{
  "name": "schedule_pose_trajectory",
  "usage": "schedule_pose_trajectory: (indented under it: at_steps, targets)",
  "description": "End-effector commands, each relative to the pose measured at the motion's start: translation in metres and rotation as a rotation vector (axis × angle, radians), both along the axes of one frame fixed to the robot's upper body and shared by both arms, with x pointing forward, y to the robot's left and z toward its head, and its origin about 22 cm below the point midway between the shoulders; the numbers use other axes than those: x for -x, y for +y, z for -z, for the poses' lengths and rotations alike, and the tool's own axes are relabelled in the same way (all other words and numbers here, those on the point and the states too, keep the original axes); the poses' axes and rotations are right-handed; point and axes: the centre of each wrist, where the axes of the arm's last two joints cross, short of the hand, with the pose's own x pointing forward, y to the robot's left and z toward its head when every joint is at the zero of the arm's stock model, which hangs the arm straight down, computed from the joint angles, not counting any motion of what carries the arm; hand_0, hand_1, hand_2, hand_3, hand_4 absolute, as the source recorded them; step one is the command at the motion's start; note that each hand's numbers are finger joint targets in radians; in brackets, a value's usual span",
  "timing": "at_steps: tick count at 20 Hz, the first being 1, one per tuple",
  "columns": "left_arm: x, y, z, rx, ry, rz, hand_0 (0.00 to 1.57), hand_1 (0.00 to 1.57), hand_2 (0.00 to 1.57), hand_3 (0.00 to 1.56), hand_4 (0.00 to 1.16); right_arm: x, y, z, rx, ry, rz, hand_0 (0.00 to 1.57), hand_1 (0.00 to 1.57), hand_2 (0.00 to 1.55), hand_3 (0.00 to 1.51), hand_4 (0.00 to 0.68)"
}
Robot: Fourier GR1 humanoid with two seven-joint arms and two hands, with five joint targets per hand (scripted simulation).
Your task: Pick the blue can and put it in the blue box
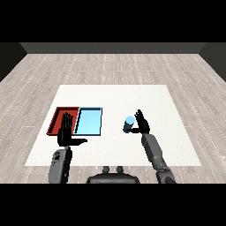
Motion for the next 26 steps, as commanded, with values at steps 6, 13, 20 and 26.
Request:
schedule_pose_trajectory:
  at_steps: [6, 13, 20, 26]
  targets:
    - [-0.004, 0.005, 0.012, -0.017, -0.005, -0.015, 0.00, 0.00, 0.00, 0.00, 0.00, -0.001, 0.017, -0.005, -0.010, 0.023, -0.034, 0.00, 0.00, 0.00, 0.00, 0.000]
    - [-0.003, -0.003, 0.005, -0.019, 0.007, -0.011, 0.00, 0.00, 0.00, 0.00, 0.00, -0.017, 0.025, 0.000, -0.009, 0.025, -0.044, 0.00, 0.00, 0.00, 0.00, 0.000]
    - [0.015, 0.004, 0.015, -0.020, 0.016, -0.016, 0.00, 0.00, 0.00, 0.00, 0.00, -0.028, 0.039, -0.008, -0.010, 0.017, -0.046, 0.00, 0.00, 0.00, 0.00, 0.000]
    - [-0.010, 0.015, -0.006, -0.015, -0.019, -0.023, 0.00, 0.00, 0.00, 0.00, 0.00, -0.025, 0.043, 0.002, -0.006, 0.027, -0.035, 0.00, 0.00, 0.00, 0.00, 0.000]
